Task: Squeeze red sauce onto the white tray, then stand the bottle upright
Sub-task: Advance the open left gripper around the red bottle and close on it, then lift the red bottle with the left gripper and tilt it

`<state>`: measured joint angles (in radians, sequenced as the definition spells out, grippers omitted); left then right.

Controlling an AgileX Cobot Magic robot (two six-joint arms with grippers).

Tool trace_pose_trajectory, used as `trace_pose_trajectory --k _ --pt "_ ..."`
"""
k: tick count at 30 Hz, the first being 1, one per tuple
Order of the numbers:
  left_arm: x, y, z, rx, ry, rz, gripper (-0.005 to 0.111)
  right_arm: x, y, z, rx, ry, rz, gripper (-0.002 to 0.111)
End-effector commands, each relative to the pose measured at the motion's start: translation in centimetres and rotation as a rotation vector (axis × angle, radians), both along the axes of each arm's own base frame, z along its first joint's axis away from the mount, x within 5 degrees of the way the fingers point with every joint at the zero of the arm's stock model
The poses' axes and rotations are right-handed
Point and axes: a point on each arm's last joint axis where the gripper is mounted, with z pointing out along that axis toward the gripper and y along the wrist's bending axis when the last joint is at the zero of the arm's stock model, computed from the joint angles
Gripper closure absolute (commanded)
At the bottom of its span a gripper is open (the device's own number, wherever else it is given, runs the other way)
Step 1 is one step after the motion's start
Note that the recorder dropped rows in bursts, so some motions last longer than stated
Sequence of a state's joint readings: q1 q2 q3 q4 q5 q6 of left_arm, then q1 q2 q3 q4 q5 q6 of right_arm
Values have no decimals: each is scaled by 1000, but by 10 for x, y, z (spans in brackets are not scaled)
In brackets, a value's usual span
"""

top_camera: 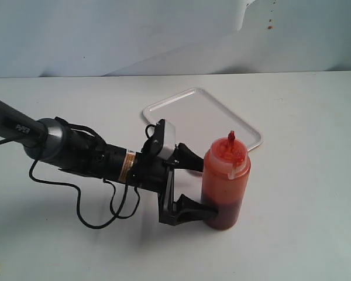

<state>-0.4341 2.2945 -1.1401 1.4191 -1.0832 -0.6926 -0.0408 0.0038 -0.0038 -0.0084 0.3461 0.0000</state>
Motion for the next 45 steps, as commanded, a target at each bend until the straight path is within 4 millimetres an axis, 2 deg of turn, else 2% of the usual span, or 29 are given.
trace_pose_trajectory --k 1,8,16,29,45 --pt "-3 -16 2 21 -20 -20 2 0 0 -1 2 -5 -6 108" --pt "1 -22 -2 51 -25 -3 2 0 0 -1 2 -5 -6 108" --pt "9 -33 -16 27 34 -13 2 0 0 -1 2 -5 -6 108" --pt "4 -53 -9 -14 -55 -59 2 0 0 -1 2 -5 -6 108" --pt "5 -53 -10 -6 -57 -45 2 0 0 -1 2 -5 -6 108"
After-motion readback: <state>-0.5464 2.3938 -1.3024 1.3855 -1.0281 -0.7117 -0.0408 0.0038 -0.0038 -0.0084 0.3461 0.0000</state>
